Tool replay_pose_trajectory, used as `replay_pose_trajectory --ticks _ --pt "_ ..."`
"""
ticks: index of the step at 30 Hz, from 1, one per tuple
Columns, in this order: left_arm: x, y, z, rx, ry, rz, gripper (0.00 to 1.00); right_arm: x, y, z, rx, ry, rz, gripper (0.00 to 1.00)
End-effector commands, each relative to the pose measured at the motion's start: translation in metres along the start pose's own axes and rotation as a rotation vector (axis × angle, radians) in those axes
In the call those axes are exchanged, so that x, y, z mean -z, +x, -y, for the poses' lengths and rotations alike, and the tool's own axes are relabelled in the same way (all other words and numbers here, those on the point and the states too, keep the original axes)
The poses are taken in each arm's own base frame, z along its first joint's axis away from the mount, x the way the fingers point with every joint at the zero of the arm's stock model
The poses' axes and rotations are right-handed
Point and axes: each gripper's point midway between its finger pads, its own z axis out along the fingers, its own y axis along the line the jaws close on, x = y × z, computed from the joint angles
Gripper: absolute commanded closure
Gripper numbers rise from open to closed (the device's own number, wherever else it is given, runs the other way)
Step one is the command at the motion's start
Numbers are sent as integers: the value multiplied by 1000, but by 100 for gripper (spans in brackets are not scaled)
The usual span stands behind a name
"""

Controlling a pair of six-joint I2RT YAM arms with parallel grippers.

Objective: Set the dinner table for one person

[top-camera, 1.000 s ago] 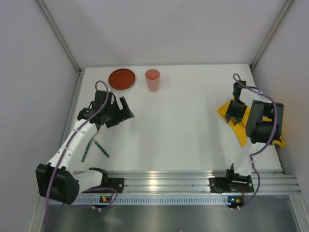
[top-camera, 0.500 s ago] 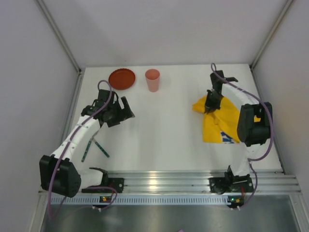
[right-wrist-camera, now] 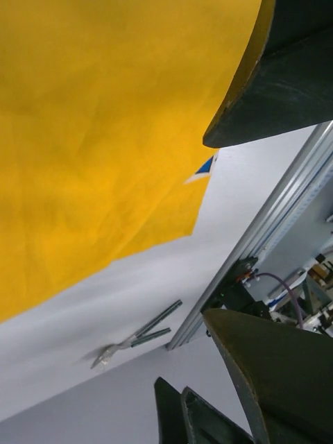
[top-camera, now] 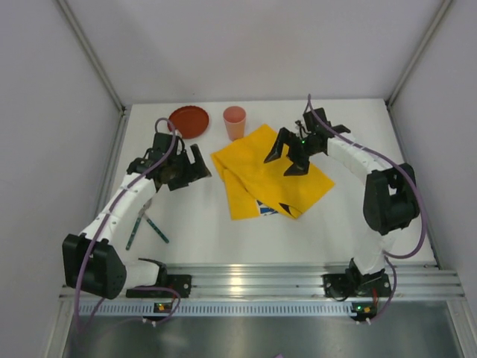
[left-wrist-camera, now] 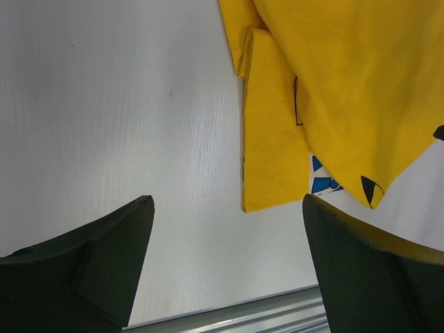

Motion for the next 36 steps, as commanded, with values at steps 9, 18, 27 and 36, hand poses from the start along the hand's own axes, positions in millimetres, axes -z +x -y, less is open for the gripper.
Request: replay_pose_trajectory --ticks 9,18,27,36 --pt "-46 89 17 -172 -18 -210 9 70 -46 99 -26 245 229 0" --pt "-94 130 31 -174 -9 -278 12 106 -58 190 -69 495 275 0" --pt "-120 133 44 -195 -20 -301 18 76 -53 215 -96 506 218 0" --pt "-124 146 43 -202 -4 -344 67 17 -26 187 36 430 104 0"
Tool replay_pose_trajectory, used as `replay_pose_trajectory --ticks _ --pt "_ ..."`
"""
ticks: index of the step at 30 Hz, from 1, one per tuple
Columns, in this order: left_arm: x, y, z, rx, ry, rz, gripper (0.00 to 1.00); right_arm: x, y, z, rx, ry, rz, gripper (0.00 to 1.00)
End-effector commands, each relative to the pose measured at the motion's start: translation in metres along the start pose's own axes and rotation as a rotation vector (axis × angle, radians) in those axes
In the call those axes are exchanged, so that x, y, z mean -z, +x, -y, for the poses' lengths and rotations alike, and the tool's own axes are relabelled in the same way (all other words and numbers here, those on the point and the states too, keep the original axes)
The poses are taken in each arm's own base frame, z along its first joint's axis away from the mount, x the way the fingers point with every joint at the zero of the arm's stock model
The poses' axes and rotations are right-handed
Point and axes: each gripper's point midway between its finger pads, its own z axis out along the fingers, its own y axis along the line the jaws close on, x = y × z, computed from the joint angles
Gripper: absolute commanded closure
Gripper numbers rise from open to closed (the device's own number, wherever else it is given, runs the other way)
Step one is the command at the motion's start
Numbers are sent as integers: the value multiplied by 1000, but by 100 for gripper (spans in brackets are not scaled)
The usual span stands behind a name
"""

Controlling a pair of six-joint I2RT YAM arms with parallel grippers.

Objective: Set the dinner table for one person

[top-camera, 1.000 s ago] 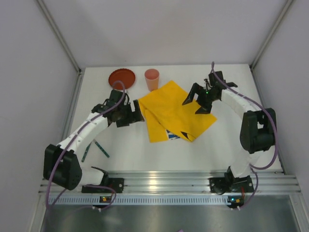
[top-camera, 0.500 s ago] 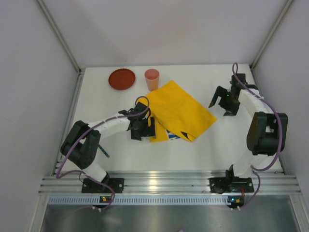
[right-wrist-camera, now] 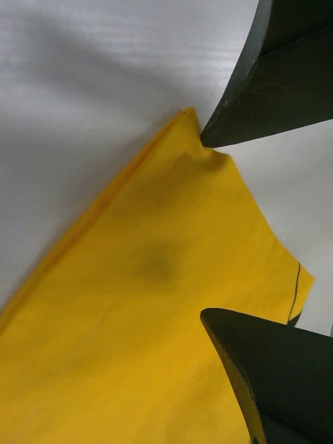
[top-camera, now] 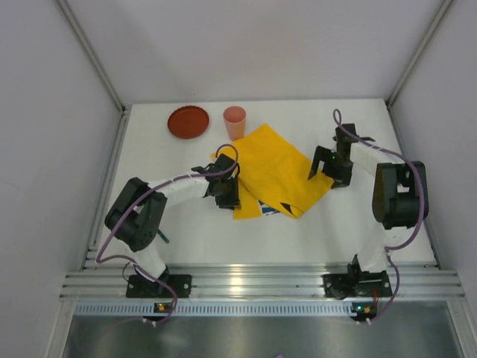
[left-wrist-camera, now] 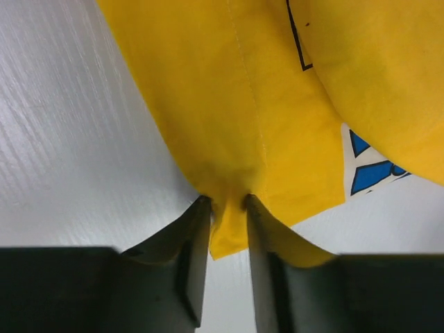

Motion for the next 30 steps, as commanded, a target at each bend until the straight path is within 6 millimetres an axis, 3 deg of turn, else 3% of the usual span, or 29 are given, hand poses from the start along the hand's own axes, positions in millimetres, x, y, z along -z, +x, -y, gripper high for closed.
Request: replay_pose_trajectory --ticks 1,3,7,10,11,13,14,17,21,24,28,30 --pt "-9 7 2 -14 14 -25 73 -12 11 -34 100 -72 -4 0" --pt "-9 6 3 -17 18 -26 87 -17 14 -42 117 -89 -6 0" --pt "-8 7 -2 -21 -6 -21 100 -22 19 -56 145 -103 -14 5" --pt "-5 9 -6 -23 -18 -24 100 -23 14 -58 142 -103 -1 26" --pt "-3 9 -6 -24 -19 -18 100 -23 12 -57 138 -96 6 43" --pt "-1 11 -10 -20 -31 -20 100 -22 7 -57 136 -86 19 60" --pt "0 12 -11 -20 -30 -15 100 -21 6 -55 132 -80 21 77" --pt "4 10 -18 -14 -60 8 100 -20 1 -48 113 -57 33 100" --pt "16 6 -45 10 -179 36 100 -16 1 -19 65 40 36 100" --pt "35 10 -73 54 -265 49 100 -6 9 29 -35 170 25 100" --pt "76 9 -108 138 -318 117 100 13 26 76 -158 261 25 100" --pt "91 18 -122 143 -360 112 100 21 42 82 -185 273 9 100"
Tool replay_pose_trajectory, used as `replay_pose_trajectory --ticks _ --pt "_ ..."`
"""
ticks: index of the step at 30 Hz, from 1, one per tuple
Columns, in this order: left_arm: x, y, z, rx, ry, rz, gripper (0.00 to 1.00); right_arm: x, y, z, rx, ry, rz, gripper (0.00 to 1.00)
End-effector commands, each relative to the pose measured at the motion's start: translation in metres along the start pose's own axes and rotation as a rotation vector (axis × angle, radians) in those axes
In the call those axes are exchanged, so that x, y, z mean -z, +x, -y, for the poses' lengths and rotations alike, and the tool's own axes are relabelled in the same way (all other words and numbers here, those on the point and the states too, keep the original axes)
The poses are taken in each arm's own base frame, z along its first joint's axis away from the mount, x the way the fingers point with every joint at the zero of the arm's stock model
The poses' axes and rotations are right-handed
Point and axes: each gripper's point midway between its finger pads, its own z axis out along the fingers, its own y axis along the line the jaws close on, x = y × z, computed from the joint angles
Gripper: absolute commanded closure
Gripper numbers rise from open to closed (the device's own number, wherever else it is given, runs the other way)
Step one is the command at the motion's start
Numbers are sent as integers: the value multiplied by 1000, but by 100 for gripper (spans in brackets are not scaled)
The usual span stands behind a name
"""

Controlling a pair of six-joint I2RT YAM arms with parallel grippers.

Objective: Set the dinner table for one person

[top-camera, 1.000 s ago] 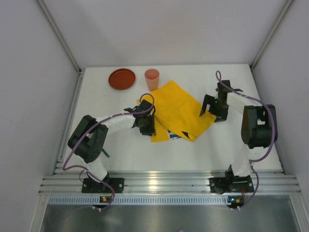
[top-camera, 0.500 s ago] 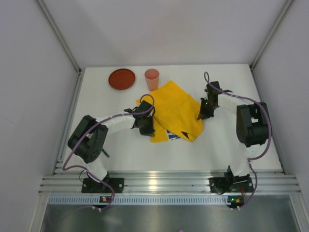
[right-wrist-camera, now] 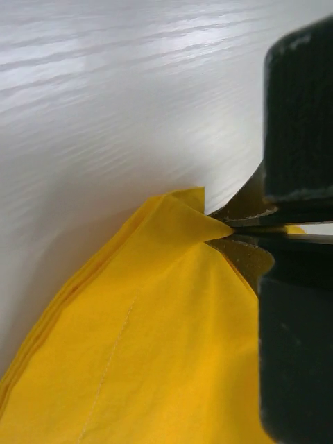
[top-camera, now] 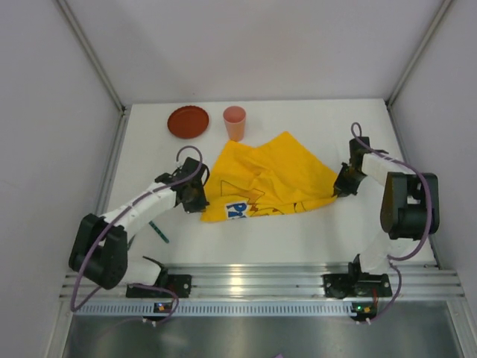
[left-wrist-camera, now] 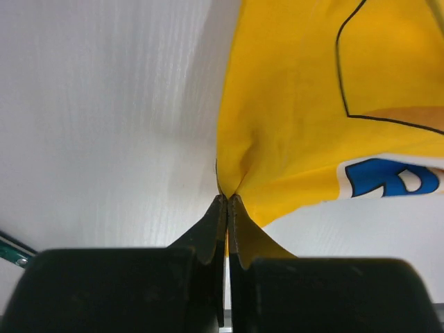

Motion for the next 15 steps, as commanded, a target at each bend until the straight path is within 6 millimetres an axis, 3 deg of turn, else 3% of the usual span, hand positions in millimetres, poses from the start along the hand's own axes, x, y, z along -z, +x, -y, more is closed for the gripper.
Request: replay_pose_trajectory --ticks 1,5,11,12,13,14,15 --pt "26 2 -45 28 -139 39 100 14 23 41 -58 134 -18 100" --pt "50 -7 -33 86 -65 82 100 25 52 30 -80 70 -56 100" --pt "63 11 -40 227 -137 -2 100 40 91 19 -47 46 -124 96" --pt "67 17 -43 238 -142 -21 100 42 99 19 -36 41 -136 87" --pt "69 21 -42 249 -133 -34 100 46 104 17 -36 22 -148 67" --pt "71 26 -37 260 -104 -56 69 53 108 18 -30 12 -145 13" --pt "73 28 -36 263 -91 -58 51 55 111 20 -25 14 -145 1"
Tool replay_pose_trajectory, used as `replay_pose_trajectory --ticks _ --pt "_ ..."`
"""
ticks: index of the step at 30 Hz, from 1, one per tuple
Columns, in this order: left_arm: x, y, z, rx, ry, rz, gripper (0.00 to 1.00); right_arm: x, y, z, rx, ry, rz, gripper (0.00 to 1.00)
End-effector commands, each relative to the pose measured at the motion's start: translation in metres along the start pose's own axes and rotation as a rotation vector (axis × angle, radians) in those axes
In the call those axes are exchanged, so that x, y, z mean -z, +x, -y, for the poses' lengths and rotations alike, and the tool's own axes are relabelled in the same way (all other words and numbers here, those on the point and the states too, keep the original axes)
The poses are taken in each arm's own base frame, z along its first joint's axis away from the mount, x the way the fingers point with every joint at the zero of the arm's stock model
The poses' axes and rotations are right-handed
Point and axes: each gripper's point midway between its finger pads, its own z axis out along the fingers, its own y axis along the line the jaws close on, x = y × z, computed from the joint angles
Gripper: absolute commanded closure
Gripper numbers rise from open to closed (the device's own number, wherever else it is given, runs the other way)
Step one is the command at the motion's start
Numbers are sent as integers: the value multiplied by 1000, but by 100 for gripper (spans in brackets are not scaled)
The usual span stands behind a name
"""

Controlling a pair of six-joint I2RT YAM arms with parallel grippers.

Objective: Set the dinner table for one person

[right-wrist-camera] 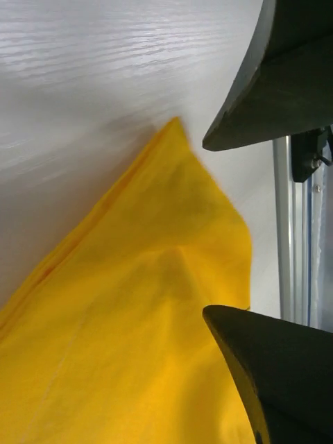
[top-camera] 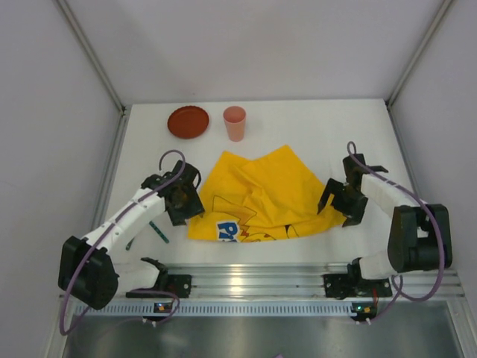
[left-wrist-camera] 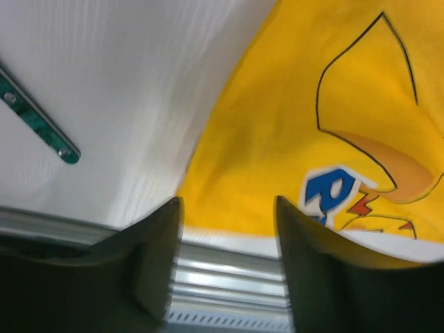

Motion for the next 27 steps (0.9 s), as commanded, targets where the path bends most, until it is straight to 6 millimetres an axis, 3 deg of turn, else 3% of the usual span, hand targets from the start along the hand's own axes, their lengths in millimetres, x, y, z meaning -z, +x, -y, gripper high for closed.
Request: replay_pose_trajectory --ticks 1,2,5,7,9,12,16,17,19,20,22,23,24,27 --pt "24 8 -7 76 17 -16 36 21 15 4 16 -13 7 0" --pt "27 5 -5 68 33 1 2 29 17 6 25 -12 20 0" --pt "42 -14 1 29 66 84 2 52 3 3 60 -18 103 0" --pt "44 -28 2 4 55 144 2 72 -18 -9 81 -48 182 0" --pt "40 -46 10 -34 58 186 2 87 -40 -23 102 -74 246 0" --pt "25 -69 27 -76 67 195 3 93 -71 -47 128 -116 281 0" --pt "-4 -94 44 -93 82 178 5 80 -111 -81 164 -182 311 0" --pt "-16 -97 50 -105 84 155 5 64 -116 -87 169 -189 272 0" --pt "-30 -110 59 -104 103 163 7 59 -131 -110 196 -255 269 0" --pt "-33 -116 64 -114 115 166 8 43 -135 -114 198 -258 235 0" --pt "-53 -117 73 -137 127 117 8 40 -151 -130 215 -300 259 0" --pt "-53 -127 83 -148 140 126 10 30 -154 -134 216 -309 245 0" --pt "-68 -123 86 -159 133 81 11 30 -159 -142 227 -334 255 0" --pt "-81 -127 102 -173 173 50 12 21 -164 -165 250 -399 243 0"
